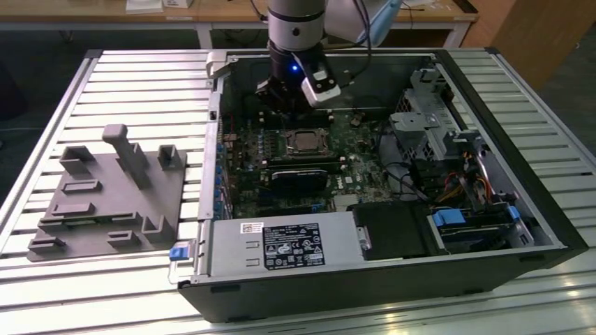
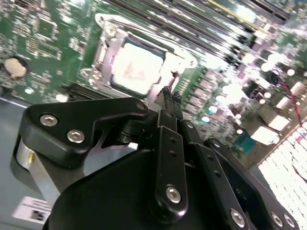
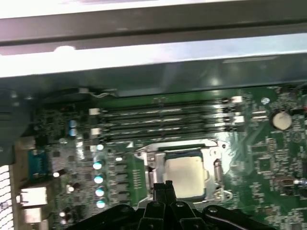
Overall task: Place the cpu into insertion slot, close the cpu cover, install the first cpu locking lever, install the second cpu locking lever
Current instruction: 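Install the first cpu locking lever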
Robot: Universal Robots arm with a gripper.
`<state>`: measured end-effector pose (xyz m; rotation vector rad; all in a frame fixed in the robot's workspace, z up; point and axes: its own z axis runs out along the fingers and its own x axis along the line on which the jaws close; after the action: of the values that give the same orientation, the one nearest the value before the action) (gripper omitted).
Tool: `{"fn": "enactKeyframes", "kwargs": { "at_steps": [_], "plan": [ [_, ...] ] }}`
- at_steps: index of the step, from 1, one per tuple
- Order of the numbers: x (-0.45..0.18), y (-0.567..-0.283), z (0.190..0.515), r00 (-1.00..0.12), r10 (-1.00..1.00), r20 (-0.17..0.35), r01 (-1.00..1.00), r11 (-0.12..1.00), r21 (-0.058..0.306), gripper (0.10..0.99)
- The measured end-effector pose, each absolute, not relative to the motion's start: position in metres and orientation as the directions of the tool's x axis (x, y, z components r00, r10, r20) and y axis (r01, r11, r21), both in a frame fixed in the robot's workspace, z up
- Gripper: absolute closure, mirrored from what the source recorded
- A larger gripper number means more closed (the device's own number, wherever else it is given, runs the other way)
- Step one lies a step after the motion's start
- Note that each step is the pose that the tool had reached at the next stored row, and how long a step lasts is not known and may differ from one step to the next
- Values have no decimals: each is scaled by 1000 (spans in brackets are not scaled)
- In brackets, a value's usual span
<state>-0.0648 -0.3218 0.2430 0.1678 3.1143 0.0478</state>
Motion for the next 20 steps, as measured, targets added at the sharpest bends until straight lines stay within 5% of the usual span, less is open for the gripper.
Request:
{"fn": "enactKeyframes", "kwargs": {
  "at_steps": [11,20],
  "plan": [
    [-93,-322,243,-994,108,-20,107,993,39,980],
    [-103,-322,243,-994,109,-8,107,984,145,980]
  ]
}}
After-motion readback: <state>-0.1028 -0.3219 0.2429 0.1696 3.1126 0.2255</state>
